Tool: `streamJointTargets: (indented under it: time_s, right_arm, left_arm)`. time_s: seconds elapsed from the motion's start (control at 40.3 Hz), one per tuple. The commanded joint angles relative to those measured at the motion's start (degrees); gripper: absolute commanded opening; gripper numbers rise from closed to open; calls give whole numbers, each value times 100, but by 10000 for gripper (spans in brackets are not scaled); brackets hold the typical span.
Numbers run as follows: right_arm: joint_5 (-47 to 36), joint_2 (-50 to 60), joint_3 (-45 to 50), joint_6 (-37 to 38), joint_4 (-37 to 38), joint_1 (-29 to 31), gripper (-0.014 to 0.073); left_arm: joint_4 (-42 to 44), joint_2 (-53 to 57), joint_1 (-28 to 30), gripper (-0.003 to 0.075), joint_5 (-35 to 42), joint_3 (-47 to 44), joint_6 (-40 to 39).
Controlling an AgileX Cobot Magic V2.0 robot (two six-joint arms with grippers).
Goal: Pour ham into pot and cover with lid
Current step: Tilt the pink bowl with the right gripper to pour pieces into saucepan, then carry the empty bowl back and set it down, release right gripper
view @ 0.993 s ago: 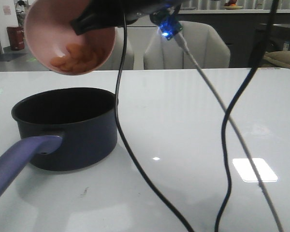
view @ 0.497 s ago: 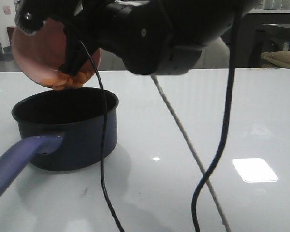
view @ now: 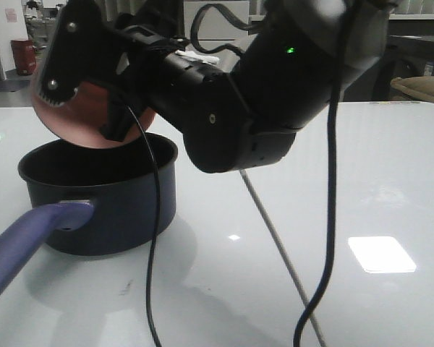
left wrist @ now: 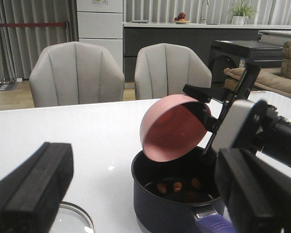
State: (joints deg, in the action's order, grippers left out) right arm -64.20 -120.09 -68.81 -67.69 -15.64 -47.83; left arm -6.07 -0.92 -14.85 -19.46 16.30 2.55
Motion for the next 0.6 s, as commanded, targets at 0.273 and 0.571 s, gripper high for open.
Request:
streamJointTargets:
  time_s: [0.273, 0.571]
  right_arm:
    - [2219, 1530, -134, 3776, -791, 13, 135]
    - [5681, 2558, -134, 3869, -1294, 282, 135]
  left_arm:
    - [-31, -87, -50, 637, 447, 154, -37]
    - [-31, -87, -50, 637, 447, 154, -37]
